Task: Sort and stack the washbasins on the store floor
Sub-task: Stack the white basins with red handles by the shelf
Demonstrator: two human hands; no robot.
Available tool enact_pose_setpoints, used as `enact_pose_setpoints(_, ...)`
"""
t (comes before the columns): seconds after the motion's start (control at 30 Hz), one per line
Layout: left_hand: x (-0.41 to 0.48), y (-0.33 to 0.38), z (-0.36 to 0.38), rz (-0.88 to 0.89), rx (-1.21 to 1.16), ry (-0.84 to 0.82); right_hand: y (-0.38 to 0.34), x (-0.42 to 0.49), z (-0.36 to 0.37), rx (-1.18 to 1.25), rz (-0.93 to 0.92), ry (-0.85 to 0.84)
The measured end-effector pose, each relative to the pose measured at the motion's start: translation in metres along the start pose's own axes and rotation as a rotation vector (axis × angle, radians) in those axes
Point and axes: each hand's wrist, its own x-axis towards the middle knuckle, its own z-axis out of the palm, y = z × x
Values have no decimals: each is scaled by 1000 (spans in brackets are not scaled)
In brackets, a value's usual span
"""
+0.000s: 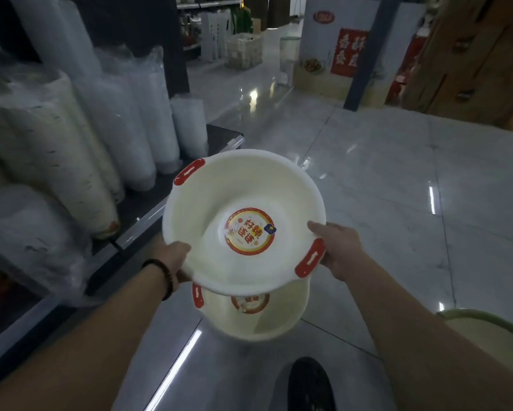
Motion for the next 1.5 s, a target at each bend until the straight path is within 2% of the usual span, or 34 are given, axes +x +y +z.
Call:
enact_pose_setpoints(0.07, -11, -7, 26, 9, -162, 25, 9, -4, 7, 63, 75, -37)
enact_pose_setpoints(0.13, -23, -16, 52, -20, -227, 2, 18, -10, 17, 90, 128, -70)
enact_pose_setpoints(0.27, -23, -24, 64, -151, -91, -89, 25, 6, 19, 71, 94, 78)
enact_pose_setpoints(0.43, 21, -24, 33, -100, 62, 8, 37, 40, 9, -142, 156, 56)
enact_pose_setpoints(0.57, 41, -55, 28, -276, 191, 0, 68, 76, 10, -320, 186, 64)
enact_pose_setpoints(0.77, 69, -101, 37, -482, 315, 101, 120, 97, 6, -518, 170, 81)
enact_pose_setpoints(0.93, 133, -159, 36, -478, 454, 253, 144, 109, 14, -662, 208, 75)
enact_pose_setpoints(1.03, 134, -166, 38, -430, 532, 313, 144, 102, 22, -703, 303, 33)
enact_pose_setpoints(1.1, 126, -164, 46, -437, 504, 320, 148, 104, 25, -700, 356, 15)
enact_pose_setpoints(1.17, 171, -200, 40, -481, 573, 278, 150, 104, 28, -677, 385, 8)
enact_pose_setpoints(1.27, 217, -236, 30, -552, 531, 161, 154, 107, 31, -662, 400, 0)
enact_pose_setpoints(1.37, 194, -225, 37, -559, 513, 163, 158, 107, 32, -677, 438, 0)
enact_pose_setpoints(1.5, 156, -179, 47, -515, 614, 89, 154, 108, 33, -742, 444, -2)
